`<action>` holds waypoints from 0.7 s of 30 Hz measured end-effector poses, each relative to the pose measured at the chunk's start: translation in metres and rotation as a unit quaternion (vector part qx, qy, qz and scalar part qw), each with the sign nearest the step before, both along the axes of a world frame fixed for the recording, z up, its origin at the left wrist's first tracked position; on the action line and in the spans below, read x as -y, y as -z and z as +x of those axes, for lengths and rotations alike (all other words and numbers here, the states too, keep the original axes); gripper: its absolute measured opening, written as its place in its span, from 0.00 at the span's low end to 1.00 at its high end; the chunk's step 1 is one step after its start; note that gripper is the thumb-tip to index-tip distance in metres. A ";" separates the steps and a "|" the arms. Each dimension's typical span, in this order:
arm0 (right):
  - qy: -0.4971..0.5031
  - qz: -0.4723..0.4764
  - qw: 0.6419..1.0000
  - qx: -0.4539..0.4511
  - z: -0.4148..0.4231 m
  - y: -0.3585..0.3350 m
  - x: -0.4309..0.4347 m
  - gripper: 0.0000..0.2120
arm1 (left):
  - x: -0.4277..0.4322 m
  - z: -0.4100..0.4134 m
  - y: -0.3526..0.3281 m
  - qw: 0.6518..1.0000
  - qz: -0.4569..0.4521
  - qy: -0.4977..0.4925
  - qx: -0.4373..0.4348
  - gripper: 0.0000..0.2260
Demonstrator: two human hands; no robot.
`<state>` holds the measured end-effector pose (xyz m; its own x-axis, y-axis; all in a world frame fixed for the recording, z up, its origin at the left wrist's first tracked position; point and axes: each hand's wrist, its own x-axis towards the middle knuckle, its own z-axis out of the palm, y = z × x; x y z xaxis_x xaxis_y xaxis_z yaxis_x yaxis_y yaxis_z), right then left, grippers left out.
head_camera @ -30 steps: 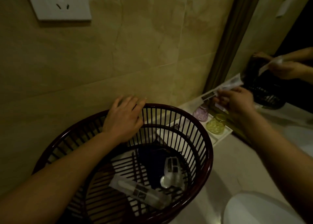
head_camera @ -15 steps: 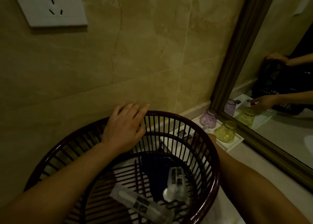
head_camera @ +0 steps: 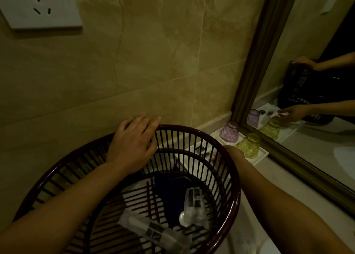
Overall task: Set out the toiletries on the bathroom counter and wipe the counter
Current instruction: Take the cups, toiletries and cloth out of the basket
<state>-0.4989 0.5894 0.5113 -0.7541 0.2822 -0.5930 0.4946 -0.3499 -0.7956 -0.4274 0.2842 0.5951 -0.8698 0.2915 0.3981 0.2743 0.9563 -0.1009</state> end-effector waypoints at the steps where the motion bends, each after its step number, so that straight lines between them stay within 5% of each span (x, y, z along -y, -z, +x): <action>1: 0.013 -0.024 1.000 0.000 0.003 -0.005 -0.003 0.16 | 0.000 0.000 0.000 1.000 -0.001 0.001 0.000 0.27; 6: -0.037 -0.073 0.993 -0.081 0.023 -0.070 -0.005 0.05 | 0.001 0.002 -0.003 1.000 -0.007 0.004 0.010 0.28; 9: -0.106 0.073 0.973 -0.191 0.047 -0.121 0.011 0.09 | 0.001 0.003 -0.003 1.000 -0.009 0.005 0.014 0.28; 11: -0.178 0.232 0.916 -0.273 0.068 -0.149 0.030 0.06 | 0.002 0.002 -0.003 1.000 -0.005 0.007 0.014 0.27; 13: -0.275 0.396 0.818 -0.314 0.090 -0.167 0.057 0.04 | 0.003 0.001 -0.003 1.000 0.000 0.009 0.021 0.27; 16: -0.443 0.639 0.542 -0.317 0.105 -0.161 0.105 0.08 | 0.004 0.000 -0.004 0.999 0.006 0.016 0.030 0.28; 18: -0.570 0.678 0.372 -0.277 0.109 -0.139 0.141 0.14 | 0.004 -0.001 -0.005 0.999 0.021 0.022 0.031 0.28; 21: -0.761 0.609 0.196 -0.111 0.122 -0.088 0.185 0.20 | 0.004 0.000 -0.007 0.998 0.045 0.034 0.040 0.27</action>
